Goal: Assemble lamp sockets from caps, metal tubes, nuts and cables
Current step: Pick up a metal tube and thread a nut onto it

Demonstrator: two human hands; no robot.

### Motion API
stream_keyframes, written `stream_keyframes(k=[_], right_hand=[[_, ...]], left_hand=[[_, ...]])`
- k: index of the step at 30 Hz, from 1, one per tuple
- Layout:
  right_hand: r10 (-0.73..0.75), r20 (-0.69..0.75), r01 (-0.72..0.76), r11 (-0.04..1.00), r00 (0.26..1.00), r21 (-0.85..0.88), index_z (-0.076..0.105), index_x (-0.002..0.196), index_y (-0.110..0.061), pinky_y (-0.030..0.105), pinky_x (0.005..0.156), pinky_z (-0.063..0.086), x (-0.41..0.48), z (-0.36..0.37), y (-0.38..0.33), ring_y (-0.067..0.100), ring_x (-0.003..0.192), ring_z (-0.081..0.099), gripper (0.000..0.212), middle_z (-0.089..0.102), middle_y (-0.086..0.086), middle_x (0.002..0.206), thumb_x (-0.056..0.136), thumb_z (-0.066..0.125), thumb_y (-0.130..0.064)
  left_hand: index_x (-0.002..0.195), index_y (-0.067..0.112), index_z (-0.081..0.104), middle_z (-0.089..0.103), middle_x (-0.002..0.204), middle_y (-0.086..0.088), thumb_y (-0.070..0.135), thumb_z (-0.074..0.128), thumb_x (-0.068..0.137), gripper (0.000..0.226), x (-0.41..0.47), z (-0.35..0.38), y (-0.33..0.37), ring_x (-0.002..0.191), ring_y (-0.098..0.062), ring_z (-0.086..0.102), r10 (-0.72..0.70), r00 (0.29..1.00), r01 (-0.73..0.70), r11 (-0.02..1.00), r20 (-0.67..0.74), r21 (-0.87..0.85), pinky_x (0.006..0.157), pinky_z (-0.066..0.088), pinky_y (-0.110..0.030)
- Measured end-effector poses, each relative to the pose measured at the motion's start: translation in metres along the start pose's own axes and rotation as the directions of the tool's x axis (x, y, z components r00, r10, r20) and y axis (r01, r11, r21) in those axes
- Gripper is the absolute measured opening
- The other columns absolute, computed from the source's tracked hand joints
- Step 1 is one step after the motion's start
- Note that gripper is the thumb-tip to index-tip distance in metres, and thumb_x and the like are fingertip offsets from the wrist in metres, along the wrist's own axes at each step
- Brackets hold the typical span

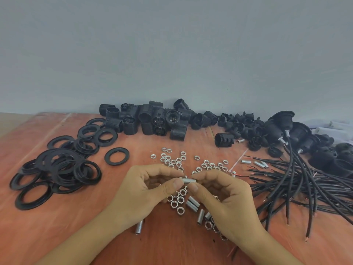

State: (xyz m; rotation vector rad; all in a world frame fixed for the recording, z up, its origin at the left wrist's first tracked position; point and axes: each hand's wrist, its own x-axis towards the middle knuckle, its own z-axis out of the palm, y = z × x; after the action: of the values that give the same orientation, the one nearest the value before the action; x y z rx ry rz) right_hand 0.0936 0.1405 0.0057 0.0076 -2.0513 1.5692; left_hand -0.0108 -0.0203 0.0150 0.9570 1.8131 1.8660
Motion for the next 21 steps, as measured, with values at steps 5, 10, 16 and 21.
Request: stream_keyframes(k=[5,10,16,21], right_hand=[[-0.026,0.001,0.026,0.998,1.000,-0.063,0.074,0.093,-0.030,0.020,0.068,0.055,0.0001,-0.0002,0.0019,0.012,0.075,0.071,0.010,0.074,-0.008,0.081,0.084,0.073,-0.035],[-0.133,0.012,0.134,0.984,0.991,-0.120,0.073,0.097,-0.033,0.026,0.071,0.057,0.0037,-0.0035,0.0038,0.016,0.079,0.071,0.018,0.073,-0.009,0.086,0.082,0.075,-0.023],[-0.149,-0.012,0.146,0.980,0.989,-0.134,0.074,0.099,-0.032,0.017,0.068,0.052,0.0050,-0.0042,0.0064,0.012,0.075,0.070,0.019,0.072,-0.011,0.083,0.081,0.073,-0.033],[-0.098,0.017,0.100,0.985,0.995,-0.143,0.077,0.089,-0.033,0.014,0.061,0.049,0.0044,-0.0045,0.0035,0.007,0.066,0.067,0.012,0.071,-0.014,0.074,0.083,0.070,-0.040]], left_hand=[[0.088,0.025,0.079,0.074,0.079,-0.007,0.039,0.077,0.069,0.024,-0.0008,0.0003,-0.0002,0.065,-0.011,0.064,0.037,0.999,-0.036,0.998,-0.011,0.048,0.056,0.051,-0.021],[0.087,0.017,0.079,0.073,0.075,-0.010,0.025,0.072,0.073,0.018,0.0013,0.0003,0.0028,0.062,-0.012,0.063,-0.048,0.999,0.049,0.998,0.016,-0.046,0.051,0.050,-0.020],[0.089,0.020,0.078,0.074,0.077,-0.007,0.025,0.076,0.070,0.020,0.0002,0.0014,0.0015,0.063,-0.010,0.063,0.039,0.999,-0.039,0.999,-0.014,0.014,0.052,0.051,-0.021],[0.092,0.027,0.076,0.073,0.084,0.005,0.033,0.082,0.071,0.023,-0.0016,0.0015,0.0023,0.070,-0.011,0.066,0.192,0.981,-0.182,0.962,-0.028,0.203,0.059,0.054,-0.027]])
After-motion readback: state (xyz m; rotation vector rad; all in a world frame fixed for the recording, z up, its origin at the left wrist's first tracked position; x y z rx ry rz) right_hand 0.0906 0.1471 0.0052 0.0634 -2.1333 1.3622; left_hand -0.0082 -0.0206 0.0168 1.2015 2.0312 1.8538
